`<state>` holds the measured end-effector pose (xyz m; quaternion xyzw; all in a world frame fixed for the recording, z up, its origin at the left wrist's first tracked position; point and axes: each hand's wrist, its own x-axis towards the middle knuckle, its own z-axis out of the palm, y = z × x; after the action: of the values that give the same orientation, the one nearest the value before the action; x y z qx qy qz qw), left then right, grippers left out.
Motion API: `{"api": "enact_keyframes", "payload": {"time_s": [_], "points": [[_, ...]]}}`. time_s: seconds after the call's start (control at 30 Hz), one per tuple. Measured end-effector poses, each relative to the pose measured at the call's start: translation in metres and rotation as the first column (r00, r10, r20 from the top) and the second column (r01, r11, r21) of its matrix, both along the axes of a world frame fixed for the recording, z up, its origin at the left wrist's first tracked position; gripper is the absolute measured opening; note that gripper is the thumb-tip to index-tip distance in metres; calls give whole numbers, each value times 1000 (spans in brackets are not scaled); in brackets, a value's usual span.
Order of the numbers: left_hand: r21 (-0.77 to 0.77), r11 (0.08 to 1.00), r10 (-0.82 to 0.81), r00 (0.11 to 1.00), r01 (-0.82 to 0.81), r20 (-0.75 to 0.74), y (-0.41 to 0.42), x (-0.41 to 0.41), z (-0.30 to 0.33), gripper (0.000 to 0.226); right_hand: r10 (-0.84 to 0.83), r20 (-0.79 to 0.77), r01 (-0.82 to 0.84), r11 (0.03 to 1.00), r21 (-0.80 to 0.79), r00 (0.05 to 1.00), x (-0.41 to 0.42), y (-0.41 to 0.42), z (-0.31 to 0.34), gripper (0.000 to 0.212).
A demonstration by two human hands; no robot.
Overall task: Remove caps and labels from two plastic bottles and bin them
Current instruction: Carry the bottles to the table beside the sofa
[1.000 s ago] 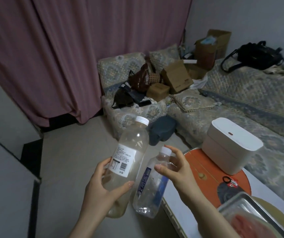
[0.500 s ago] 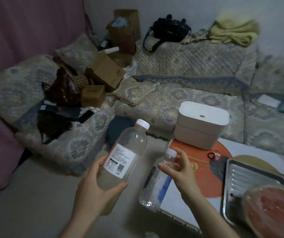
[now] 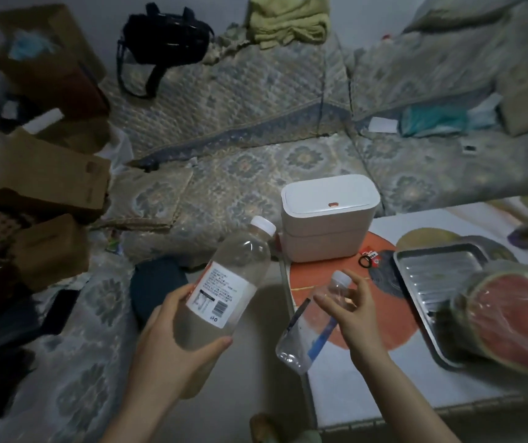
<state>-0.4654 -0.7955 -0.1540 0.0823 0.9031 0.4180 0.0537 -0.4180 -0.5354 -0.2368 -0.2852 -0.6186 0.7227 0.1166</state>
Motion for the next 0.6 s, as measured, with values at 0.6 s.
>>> {"api": "enact_keyframes", "payload": {"time_s": [0.6], "points": [[-19, 675, -729, 670, 738, 143, 98, -240, -66, 80, -629, 223, 586, 776, 234, 744, -77, -30, -30, 67]]}}
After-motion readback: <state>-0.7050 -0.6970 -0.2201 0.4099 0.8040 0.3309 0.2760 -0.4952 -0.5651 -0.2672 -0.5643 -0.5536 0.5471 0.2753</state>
